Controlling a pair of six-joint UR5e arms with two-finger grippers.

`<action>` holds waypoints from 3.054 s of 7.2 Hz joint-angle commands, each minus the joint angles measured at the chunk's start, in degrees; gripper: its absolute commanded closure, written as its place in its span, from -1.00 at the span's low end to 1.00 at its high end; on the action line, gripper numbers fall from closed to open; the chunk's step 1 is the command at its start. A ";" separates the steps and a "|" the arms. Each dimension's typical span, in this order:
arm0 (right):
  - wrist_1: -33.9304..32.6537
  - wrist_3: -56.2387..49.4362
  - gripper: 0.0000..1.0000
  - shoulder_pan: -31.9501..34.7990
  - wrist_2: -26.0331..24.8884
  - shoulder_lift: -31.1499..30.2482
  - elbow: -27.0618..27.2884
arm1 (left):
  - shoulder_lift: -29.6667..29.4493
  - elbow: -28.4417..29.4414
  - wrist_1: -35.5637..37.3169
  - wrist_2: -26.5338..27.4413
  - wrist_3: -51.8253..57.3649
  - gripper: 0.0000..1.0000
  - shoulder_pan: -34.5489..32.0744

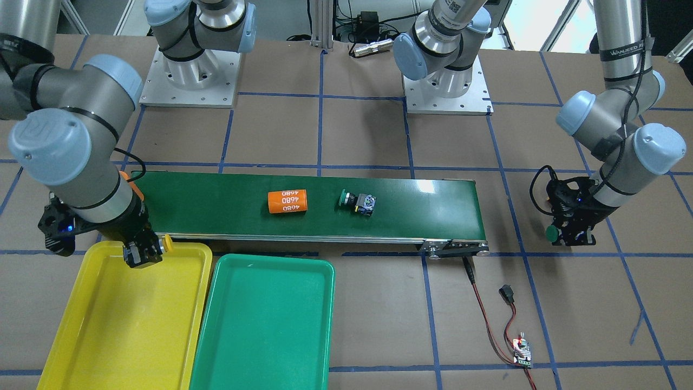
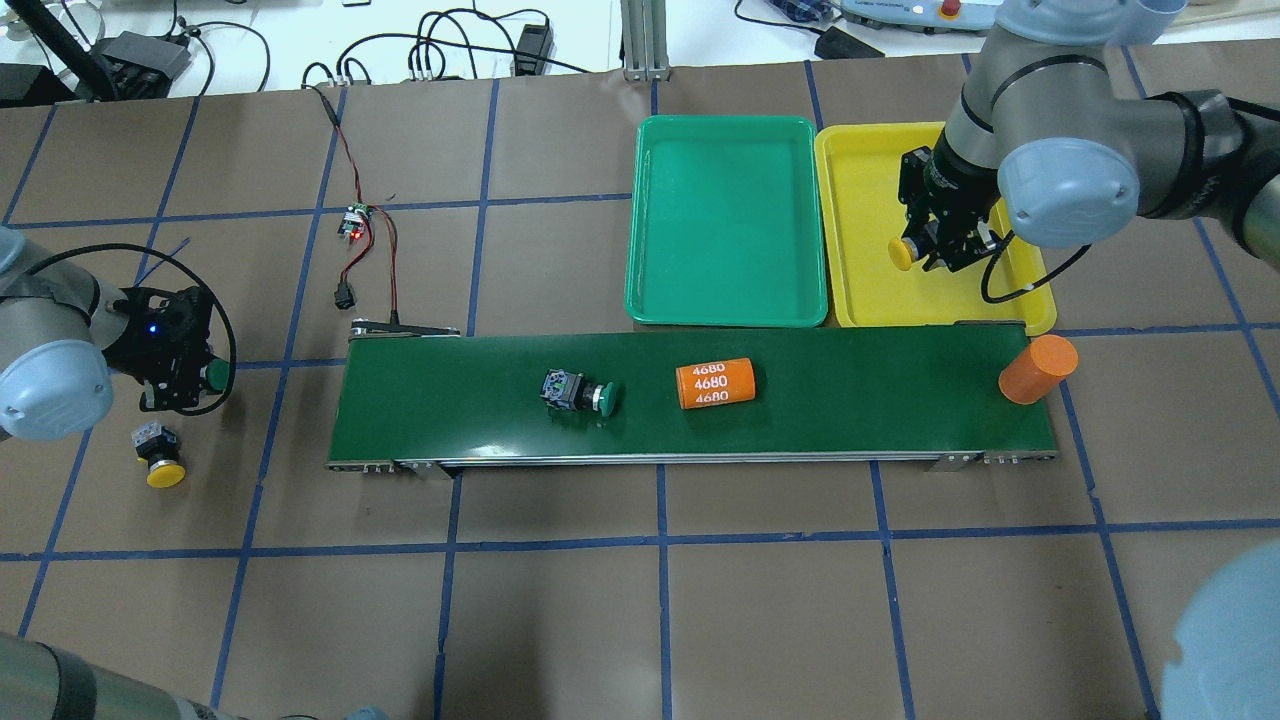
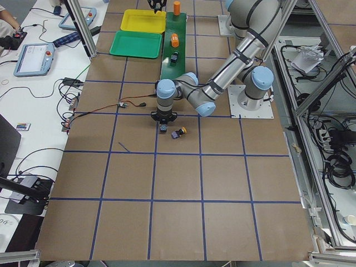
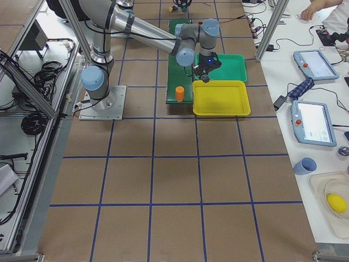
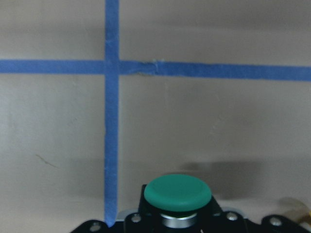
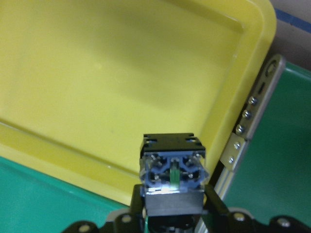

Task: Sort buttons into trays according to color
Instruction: 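Carry the yellow button into the yellow tray with the right gripper and release, then place another green button on the belt with the left gripper, then lower the right gripper to the orange cylinder while the left gripper grasps a yellow button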

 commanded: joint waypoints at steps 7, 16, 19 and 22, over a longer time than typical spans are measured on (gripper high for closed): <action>-1.65 -3.45 -1.00 -2.26 -0.62 2.35 -0.96 | 10.71 -5.78 -4.44 -0.48 -40.03 0.58 -33.21; 12.59 19.48 -1.00 14.72 -0.54 -15.24 3.26 | 17.84 -7.88 -8.65 1.01 -9.19 -0.61 1.44; 13.92 25.43 -1.00 15.16 -0.09 -16.05 6.67 | 12.41 -9.13 -7.87 0.92 16.77 -0.80 14.49; 13.92 29.77 -1.00 15.51 4.18 -15.35 6.95 | 6.60 -8.86 -0.49 0.84 34.93 -0.77 14.42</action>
